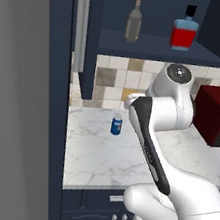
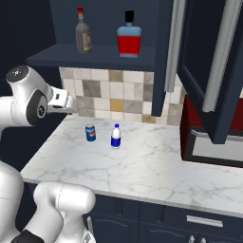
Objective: Sort all alcoholic drinks to one cabinet, and non-alcoholic drinks to the other.
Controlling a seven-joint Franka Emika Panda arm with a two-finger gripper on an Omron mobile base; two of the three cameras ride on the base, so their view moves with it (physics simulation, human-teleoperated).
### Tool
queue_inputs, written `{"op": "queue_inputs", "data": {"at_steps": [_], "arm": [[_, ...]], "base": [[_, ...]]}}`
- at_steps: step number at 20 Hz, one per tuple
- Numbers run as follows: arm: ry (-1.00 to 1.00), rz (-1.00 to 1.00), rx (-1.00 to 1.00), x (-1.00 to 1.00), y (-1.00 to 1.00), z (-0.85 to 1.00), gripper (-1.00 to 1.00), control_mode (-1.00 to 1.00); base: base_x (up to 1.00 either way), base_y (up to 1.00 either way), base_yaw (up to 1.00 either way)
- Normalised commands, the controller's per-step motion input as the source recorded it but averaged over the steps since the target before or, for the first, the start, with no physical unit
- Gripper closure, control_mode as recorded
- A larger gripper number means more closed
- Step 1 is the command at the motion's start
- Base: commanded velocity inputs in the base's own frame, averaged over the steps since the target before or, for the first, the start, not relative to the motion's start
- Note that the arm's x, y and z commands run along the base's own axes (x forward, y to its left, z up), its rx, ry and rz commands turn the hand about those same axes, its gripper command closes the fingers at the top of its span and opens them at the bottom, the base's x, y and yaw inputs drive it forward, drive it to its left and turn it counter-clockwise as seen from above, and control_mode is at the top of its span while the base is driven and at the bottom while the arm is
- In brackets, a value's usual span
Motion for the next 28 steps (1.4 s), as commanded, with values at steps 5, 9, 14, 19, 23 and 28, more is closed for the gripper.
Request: {"op": "queue_inputs", "data": {"at_steps": [5,9,14,19,23,28], "arm": [[0.27,-0.31,0.02,-0.15,-0.12,-0.90,-1.00,-1.00],[0.09,-0.08,0.06,0.02,-0.09,-0.64,-1.00,-1.00],[0.00,0.03,0.03,0.35,-0.03,-0.29,-1.00,-1.00],[0.00,0.09,0.00,0.59,-0.02,-0.17,-1.00,-1.00],[0.00,0.10,0.00,0.62,0.00,-0.01,-1.00,-1.00],[0.00,0.11,0.00,0.55,0.00,-0.15,-1.00,-1.00]], "base": [[0.00,0.00,0.00],[0.00,0.00,0.00],[0.00,0.00,0.00],[0.00,0.00,0.00],[0.00,0.00,0.00],[0.00,0.00,0.00]]}}
